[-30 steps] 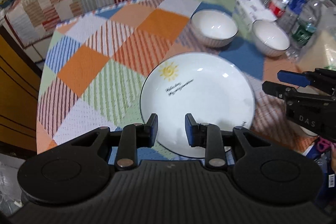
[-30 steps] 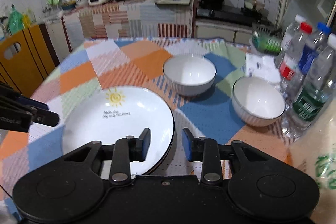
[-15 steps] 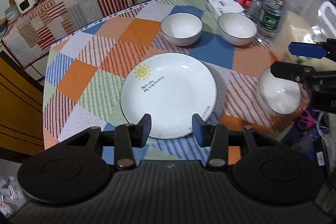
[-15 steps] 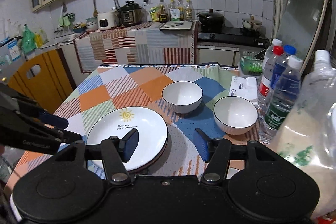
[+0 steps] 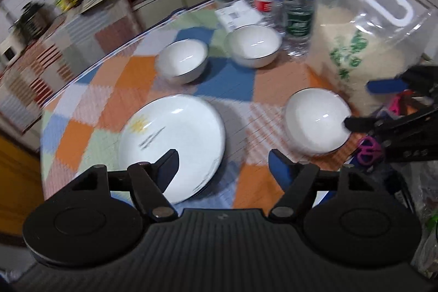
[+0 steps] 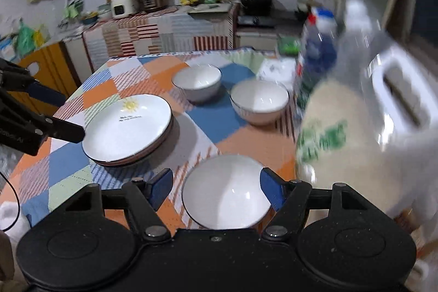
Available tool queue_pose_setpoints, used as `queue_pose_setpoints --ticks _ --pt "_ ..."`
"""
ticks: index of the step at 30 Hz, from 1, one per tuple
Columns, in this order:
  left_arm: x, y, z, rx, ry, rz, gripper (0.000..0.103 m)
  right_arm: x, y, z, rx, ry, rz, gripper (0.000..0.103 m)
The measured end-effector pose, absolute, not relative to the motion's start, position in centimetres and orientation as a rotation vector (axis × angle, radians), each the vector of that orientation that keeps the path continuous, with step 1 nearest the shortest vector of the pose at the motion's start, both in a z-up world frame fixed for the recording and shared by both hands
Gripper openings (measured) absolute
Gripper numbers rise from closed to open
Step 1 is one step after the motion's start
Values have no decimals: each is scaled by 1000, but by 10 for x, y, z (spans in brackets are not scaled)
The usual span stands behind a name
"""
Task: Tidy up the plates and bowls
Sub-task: 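Carry the white bowl with the right gripper beside the plate stack and open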
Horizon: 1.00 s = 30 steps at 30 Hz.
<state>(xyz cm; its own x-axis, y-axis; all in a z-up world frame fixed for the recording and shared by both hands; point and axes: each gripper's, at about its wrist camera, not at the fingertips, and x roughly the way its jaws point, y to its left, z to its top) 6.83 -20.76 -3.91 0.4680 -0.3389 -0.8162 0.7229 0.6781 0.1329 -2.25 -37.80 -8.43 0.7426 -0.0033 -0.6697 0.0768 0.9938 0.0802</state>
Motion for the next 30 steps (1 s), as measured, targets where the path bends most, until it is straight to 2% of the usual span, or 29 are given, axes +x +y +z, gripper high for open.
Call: queue_pose_setpoints --ticks 5,6,14,17,18,20,21,24,30 --pt "80 -240 -78 463 897 -727 71 -16 -402 -125 222 777 -109 74" --pt "84 -245 -87 441 892 -696 67 -13 -406 -133 241 786 -125 73" --pt "103 -274 -133 342 988 -736 67 9 -427 -178 344 887 -226 63" --pt "103 -283 -143 350 1015 -757 67 14 -426 -185 366 897 -232 51" --pt "102 -285 -146 352 1017 -758 67 16 -427 -187 380 902 -234 39" --pt "101 -289 -152 361 1027 -766 54 19 -434 -190 432 906 -230 27" --pt "101 -292 -156 362 1043 -772 41 20 -435 -192 460 906 -224 23" --pt "106 -296 -166 333 1124 -802 17 27 -426 -191 407 922 -249 22" --pt "108 -291 -168 310 1196 -788 14 34 -420 -186 401 950 -257 19"
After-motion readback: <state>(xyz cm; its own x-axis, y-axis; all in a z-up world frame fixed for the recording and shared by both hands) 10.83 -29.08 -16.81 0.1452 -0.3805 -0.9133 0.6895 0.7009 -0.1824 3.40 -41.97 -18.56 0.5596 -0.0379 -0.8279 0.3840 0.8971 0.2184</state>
